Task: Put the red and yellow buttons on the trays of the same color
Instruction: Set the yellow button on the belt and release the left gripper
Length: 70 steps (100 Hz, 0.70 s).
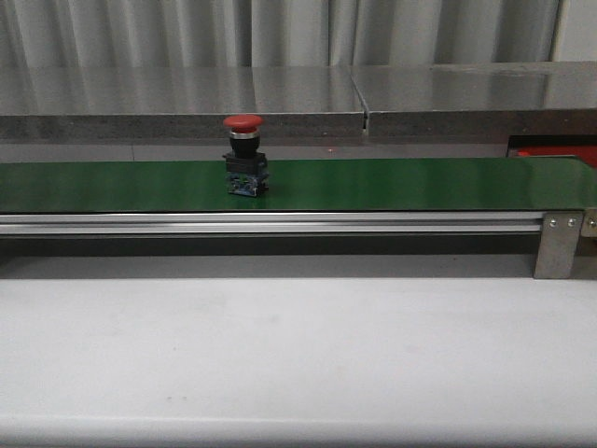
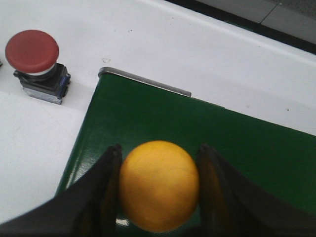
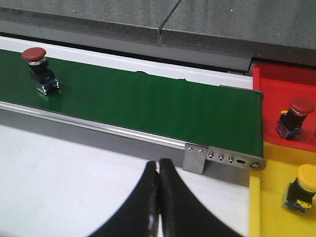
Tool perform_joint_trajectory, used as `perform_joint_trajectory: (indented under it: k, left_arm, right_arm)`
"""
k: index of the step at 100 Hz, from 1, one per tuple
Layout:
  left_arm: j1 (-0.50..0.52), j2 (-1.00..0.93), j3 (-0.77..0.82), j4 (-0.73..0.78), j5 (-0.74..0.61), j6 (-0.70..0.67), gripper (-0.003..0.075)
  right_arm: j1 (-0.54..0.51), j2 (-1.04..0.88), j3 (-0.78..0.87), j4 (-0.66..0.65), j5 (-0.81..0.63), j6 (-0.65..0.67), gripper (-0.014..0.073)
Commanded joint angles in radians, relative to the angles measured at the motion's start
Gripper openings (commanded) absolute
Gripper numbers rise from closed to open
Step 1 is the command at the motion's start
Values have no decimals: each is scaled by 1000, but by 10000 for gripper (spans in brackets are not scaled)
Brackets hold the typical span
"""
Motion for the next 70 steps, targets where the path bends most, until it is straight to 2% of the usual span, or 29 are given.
perform_joint_trajectory:
  k: [1, 16, 25, 49, 70]
  left_arm:
    - [-4, -46, -27, -26, -37, 1, 120]
    - [-4, -63, -27, -28, -37, 1, 424]
    - [-4, -84, -29, -28, -37, 1, 531]
    - [-4, -172, -29, -28, -36, 1, 548]
    - [-17, -281, -27, -28, 22, 32, 547]
  right_arm:
    - [-1, 1, -26, 24, -59, -9, -118]
    - [-1, 1, -26, 24, -59, -9, -118]
    - [-1, 1, -26, 24, -59, -9, -118]
    - [-1, 1, -26, 24, -59, -9, -118]
    - [-1, 1, -26, 24, -59, -9, -118]
